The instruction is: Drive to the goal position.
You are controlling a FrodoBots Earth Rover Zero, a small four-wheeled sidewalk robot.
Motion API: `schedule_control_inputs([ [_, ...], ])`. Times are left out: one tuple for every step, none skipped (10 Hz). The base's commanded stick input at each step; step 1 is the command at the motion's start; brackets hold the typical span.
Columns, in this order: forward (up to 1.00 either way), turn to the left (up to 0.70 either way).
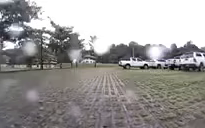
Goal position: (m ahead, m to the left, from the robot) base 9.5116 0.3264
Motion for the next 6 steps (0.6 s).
schedule_control_inputs([
  [0.85, 0.00],
  [0.85, 0.00],
  [0.85, 0.00],
  [0.85, 0.00],
  [0.85, 0.00],
  [0.85, 0.00],
])
